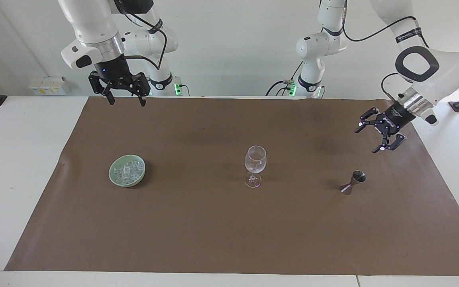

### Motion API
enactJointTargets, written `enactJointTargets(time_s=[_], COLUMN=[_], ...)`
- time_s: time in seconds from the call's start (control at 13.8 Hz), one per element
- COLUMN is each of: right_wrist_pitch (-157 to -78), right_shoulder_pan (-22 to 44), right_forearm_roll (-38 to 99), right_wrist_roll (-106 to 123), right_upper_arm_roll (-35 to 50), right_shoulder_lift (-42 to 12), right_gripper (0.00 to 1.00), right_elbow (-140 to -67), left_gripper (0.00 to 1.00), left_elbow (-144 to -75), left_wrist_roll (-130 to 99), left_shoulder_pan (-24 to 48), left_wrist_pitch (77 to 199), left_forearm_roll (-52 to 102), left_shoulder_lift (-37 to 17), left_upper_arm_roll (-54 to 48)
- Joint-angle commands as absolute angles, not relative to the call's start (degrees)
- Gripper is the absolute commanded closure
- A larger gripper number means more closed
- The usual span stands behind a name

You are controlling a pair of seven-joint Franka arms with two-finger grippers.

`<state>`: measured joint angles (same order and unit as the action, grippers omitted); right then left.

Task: Pour wine and add ice with both arms
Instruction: 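Bring the left gripper forward and open its fingers, then reach the open left gripper toward the small silver jigger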

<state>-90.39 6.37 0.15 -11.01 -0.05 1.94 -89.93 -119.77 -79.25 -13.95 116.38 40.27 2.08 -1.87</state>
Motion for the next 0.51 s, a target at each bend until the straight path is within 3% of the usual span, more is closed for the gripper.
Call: enactJointTargets(time_s=[0.0, 0.43], right_wrist_pitch=[-90.62, -90.62], right_shoulder_pan=[5.71, 5.71], right_forearm_roll=[1.49, 1.41], right_wrist_roll=[-9.67, -9.67], right_upper_arm_roll=[0.00, 0.00], right_shoulder_lift=[2.99, 2.99], right_gripper=[0.00, 0.00], right_elbow=[-91.14, -91.14], left_gripper=[0.00, 0.00], left_elbow=[-121.81, -125.86], left_wrist_roll=[-79.63, -78.75], left_shoulder_pan=[-15.82, -17.31], left_wrist_pitch=[120.30, 124.63], left_forearm_roll=[44.47, 54.03], left_shoulder_lift=[1.50, 0.01], left_upper_arm_roll=[-2.37, -2.37])
